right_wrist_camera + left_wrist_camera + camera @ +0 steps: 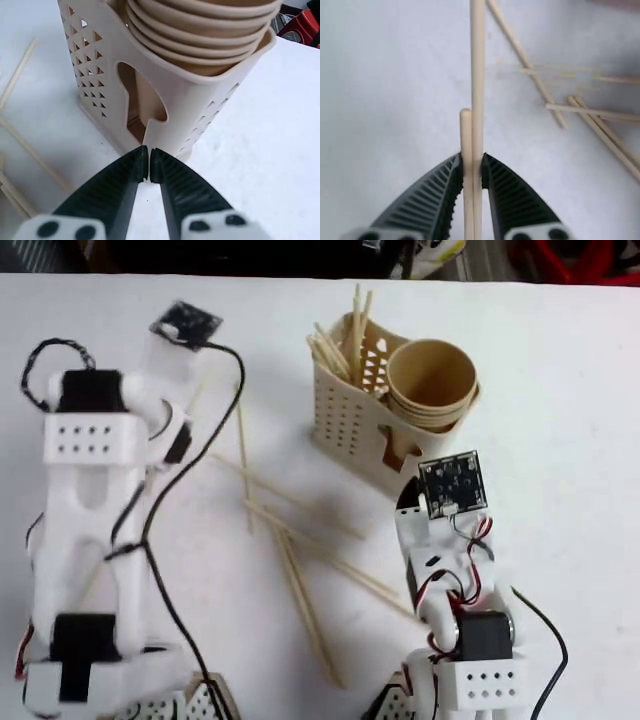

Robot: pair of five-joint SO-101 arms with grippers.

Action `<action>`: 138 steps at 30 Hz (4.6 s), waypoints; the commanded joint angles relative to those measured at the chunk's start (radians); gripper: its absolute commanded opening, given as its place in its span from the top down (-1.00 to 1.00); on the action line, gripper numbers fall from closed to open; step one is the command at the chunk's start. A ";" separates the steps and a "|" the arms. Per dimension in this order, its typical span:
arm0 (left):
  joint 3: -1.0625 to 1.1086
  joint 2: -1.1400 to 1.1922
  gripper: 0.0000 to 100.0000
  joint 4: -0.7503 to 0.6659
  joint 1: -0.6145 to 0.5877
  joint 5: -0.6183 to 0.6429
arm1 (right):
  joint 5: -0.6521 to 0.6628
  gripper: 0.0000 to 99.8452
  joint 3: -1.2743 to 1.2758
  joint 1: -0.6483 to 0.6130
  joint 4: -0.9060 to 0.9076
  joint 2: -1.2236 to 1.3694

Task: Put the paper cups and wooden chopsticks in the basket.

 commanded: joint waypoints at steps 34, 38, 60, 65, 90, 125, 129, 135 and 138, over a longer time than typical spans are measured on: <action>-0.721 0.265 0.95 -0.924 0.561 0.365 | -0.006 0.95 -0.006 0.015 -0.019 -0.015; -0.718 0.308 0.95 -0.904 0.564 0.365 | -0.006 0.95 -0.006 0.015 -0.019 -0.015; -0.723 0.236 0.64 -0.494 0.510 0.356 | -0.006 0.95 -0.006 0.016 -0.021 -0.015; -0.720 0.108 0.64 -0.311 0.440 0.285 | -0.006 0.95 -0.006 0.016 -0.021 -0.015; -0.089 -0.519 0.64 -0.038 -0.117 0.256 | 0.160 0.89 -0.166 -0.216 0.197 -0.004; 1.450 -1.102 0.63 -0.842 -0.378 0.176 | 0.334 0.50 -0.542 -0.607 0.186 1.144; 1.450 -1.102 0.64 -0.842 -0.378 0.175 | 0.334 0.50 -0.542 -0.584 0.093 1.239; 1.452 -1.102 0.64 -0.838 -0.378 0.175 | 0.334 0.50 -0.568 -0.549 0.022 1.359; 1.452 -1.102 0.64 -0.836 -0.378 0.175 | 0.334 0.56 -0.620 -0.515 0.018 1.426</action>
